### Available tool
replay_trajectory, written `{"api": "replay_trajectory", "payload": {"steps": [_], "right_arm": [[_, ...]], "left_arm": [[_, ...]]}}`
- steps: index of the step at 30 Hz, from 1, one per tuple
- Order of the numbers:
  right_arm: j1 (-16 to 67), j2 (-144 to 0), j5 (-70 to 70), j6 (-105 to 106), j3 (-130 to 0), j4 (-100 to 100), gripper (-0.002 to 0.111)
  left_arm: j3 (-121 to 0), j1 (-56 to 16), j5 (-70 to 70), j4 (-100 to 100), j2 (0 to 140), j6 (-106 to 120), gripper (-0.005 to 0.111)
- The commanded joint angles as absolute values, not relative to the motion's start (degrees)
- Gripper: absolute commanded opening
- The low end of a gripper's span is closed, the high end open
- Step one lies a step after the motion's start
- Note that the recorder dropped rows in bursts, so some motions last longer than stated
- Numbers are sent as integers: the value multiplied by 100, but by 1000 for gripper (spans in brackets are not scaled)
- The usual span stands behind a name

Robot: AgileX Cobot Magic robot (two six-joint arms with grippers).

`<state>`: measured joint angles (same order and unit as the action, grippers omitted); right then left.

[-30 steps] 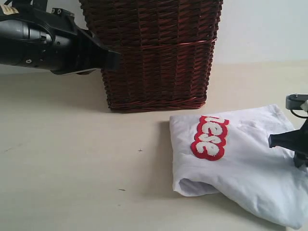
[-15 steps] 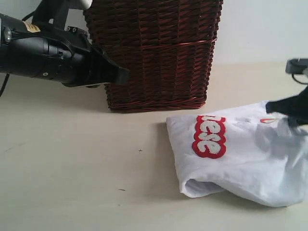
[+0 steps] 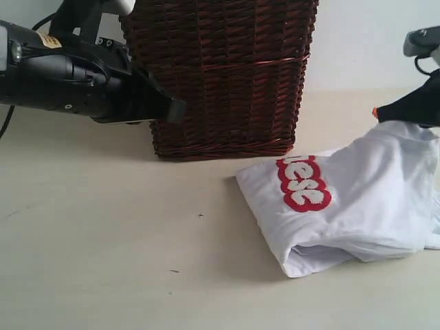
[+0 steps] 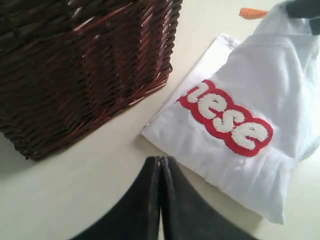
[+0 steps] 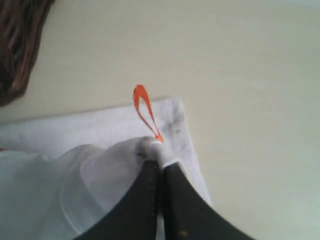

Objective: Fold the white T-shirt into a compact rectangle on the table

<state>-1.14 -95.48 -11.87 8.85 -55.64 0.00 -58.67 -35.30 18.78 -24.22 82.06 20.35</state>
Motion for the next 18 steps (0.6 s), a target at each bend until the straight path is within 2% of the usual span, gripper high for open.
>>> {"api": "replay_trajectory", "payload": {"steps": [1, 5, 8, 12, 16, 18], "right_arm": [[-151, -10398, -1959, 730, -6017, 0, 14], [-151, -10870, -2864, 505, -6580, -258, 38], [-151, -10933, -3385, -195, -6892, -659, 42], [-151, -10824, -4237, -1037, -7305, -1637, 35], [-184, -10824, -4960, -1383, -7104, -2724, 14], [-269, -10877, -4764, -1551, -6932, -2591, 2]], "left_arm": [[-5853, -3540, 1922, -2449, 8296, 2072, 0], [-5853, -3540, 2179, -2449, 8320, 2072, 0], [-5853, -3540, 2306, -2421, 8320, 2076, 0], [-5803, -3540, 2406, -2422, 8320, 2076, 0], [-5607, -3540, 2307, -2422, 8320, 2100, 0], [-5482, -3540, 2180, -2422, 8320, 2100, 0]]}}
